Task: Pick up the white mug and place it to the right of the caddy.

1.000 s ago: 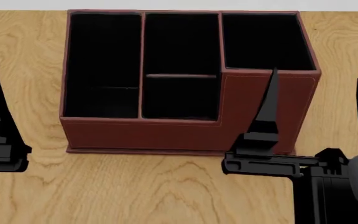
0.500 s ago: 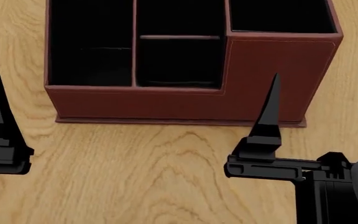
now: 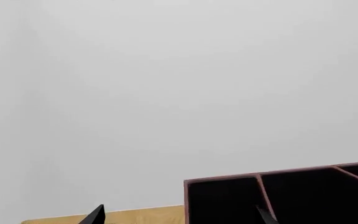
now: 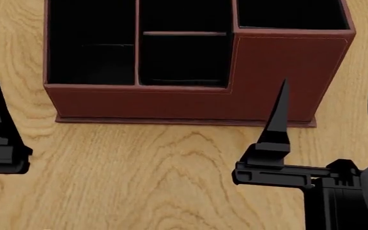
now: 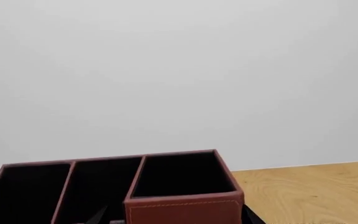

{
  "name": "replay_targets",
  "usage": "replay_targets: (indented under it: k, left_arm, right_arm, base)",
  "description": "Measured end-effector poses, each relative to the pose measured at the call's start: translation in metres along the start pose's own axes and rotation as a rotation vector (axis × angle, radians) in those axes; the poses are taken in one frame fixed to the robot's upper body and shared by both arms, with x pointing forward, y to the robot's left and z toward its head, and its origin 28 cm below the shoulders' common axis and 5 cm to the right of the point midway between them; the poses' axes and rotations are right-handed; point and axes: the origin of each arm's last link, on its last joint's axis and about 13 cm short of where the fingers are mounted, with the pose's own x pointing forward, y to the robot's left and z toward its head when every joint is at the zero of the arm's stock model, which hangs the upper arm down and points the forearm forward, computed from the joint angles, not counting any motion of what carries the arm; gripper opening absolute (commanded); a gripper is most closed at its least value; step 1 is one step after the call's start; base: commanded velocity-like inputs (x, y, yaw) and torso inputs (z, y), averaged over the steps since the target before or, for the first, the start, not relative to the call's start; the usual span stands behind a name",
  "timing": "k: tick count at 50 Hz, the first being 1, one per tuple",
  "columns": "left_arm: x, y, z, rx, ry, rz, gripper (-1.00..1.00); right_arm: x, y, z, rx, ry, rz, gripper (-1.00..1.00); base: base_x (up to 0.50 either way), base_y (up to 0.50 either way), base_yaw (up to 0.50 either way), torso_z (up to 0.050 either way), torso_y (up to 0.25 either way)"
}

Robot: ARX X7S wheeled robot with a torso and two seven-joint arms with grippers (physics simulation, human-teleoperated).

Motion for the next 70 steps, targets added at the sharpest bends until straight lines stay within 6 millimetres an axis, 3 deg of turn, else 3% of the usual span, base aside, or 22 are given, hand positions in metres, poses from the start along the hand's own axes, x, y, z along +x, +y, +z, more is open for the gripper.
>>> replay_targets:
  k: [16,51,59,70]
  left_arm:
    - [0.0,0.021,-0.001,0.072,0.006,0.104,1.0]
    - [-0.008,0.072,0.036,0.257,-0.007,0.303,1.0]
    - [-0.014,0.078,0.037,0.272,-0.002,0.335,1.0]
    - [-0.019,0.082,0.036,0.278,0.003,0.357,1.0]
  right_arm:
    - [0.001,0.001,-0.003,0.001,0.011,0.006,1.0]
    - [0.001,0.002,-0.006,0.005,0.024,0.022,1.0]
    - [0.001,0.006,0.003,-0.016,0.02,0.048,1.0]
    - [0.002,0.017,0.031,-0.032,0.026,0.121,1.0]
  base:
    - [0.0,0.0,0.0,0.0,0.0]
    - [0.0,0.0,0.0,0.0,0.0]
    - [0.0,0.0,0.0,0.0,0.0]
    - [0.0,0.0,0.0,0.0,0.0]
